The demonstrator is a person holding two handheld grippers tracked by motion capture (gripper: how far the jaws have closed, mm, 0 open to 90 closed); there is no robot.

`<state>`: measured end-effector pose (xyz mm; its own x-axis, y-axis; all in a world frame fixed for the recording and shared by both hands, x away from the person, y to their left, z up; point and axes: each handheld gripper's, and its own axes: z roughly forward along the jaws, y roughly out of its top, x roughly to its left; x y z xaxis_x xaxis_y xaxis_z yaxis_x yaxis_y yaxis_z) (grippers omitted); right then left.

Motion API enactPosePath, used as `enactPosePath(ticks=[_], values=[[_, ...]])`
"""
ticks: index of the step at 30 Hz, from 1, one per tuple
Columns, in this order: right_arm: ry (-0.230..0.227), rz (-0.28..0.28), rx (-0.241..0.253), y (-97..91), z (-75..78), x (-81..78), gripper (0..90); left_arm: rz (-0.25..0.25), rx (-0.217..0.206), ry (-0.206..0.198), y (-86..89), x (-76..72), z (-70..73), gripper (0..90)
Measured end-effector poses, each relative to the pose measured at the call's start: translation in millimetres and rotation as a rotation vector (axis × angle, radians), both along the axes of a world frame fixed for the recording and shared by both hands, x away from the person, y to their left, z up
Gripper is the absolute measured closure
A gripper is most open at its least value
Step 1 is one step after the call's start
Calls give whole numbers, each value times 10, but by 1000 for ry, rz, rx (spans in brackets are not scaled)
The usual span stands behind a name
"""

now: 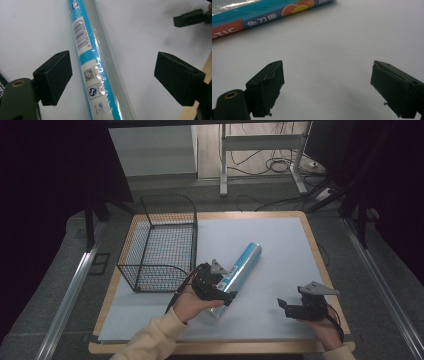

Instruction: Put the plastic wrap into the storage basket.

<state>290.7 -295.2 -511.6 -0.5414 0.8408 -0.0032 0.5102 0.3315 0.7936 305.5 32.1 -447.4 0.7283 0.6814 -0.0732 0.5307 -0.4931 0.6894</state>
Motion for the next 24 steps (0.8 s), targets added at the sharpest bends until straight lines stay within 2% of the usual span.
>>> enactPosePath(ticks=[10,24], values=[[-1,-2,1,0,5,-4,116,32,43,27,-110,143,-49,140],[4,-7,-2,-12,1,3,117,28,127,65,-405,374,-240,128]])
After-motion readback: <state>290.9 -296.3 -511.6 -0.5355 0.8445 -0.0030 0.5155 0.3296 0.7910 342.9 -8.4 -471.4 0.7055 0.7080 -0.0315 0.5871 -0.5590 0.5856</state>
